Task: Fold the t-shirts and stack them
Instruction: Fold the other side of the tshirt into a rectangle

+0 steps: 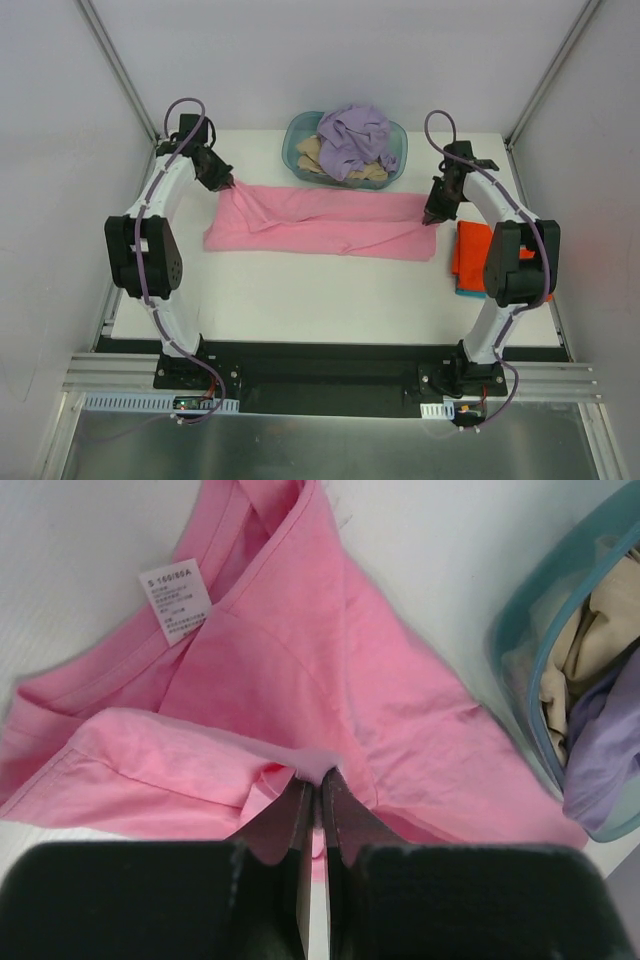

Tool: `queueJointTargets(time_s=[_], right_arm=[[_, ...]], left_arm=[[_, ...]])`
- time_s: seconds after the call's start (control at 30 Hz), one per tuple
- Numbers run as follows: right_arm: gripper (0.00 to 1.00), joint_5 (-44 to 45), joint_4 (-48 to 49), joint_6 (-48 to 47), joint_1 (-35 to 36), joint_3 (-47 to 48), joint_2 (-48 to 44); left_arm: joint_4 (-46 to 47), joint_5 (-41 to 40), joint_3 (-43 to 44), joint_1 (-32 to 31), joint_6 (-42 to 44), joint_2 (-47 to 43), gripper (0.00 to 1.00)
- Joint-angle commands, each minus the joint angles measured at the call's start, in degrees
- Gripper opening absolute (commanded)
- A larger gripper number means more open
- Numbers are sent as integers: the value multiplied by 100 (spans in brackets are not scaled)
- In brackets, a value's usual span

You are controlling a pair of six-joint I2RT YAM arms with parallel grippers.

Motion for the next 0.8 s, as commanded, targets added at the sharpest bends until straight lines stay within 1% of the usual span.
queueJointTargets(time_s=[0.0,0.03,0.07,0.1,0.13,0.17,0.2,0.23,0.27,0.3,0.33,0.37,0.4,0.43,0.47,0.53,0.57,0.6,0.67,0.77], right_arm=[[5,216,-72,-198,-73,387,308],[6,243,-54,-233,-73,432,474],[8,321,-54,-260,-64,484,563],[12,322,-63,-295,-73,615,642],[15,488,-37,-330,-73,660,747],[20,524,-45,-356,-73,713,783],[35,481,-89,-383,-73,792,792],[46,437,-98,-409,-64,801,740],[60,410,-81,-427,-64,792,679],[79,219,-89,-523,-64,758,609],[82,173,-89,-550,-47,670,443],[84,103,-72,-576,-47,600,345],[96,33,-46,-620,-12,512,240],[99,-37,-11,-638,6,311,13],[99,-160,42,-638,32,161,-103],[100,-258,183,-638,129,-77,-453],[97,-284,209,-620,164,-313,-551],[97,-293,262,-629,251,-402,-631],[97,-311,271,-647,313,-613,-824],[97,-363,280,-682,401,-763,-939]], left_arm=[[62,120,564,66,251,569,0],[53,76,652,66,260,683,1],[53,23,758,66,286,928,3],[53,-3,968,66,322,1035,17],[53,-47,1083,66,313,1149,22],[53,-65,1197,66,374,1333,29],[53,-30,1398,66,418,1404,39],[44,22,1453,66,445,1457,66],[53,162,1436,66,480,1432,76],[53,207,1375,66,480,1388,83],[53,225,1287,49,480,1318,97],[53,242,1164,40,489,1135,99],[62,295,885,14,489,1028,99],[62,356,716,-4,489,923,99],[71,409,349,-65,489,713,99],[123,576,-57,-135,471,510,99],[158,646,-259,-197,402,343,99],[298,769,-661,-223,366,272,99],[457,1103,-1154,-267,261,131,99],[607,1043,-1368,-329,129,131,88]])
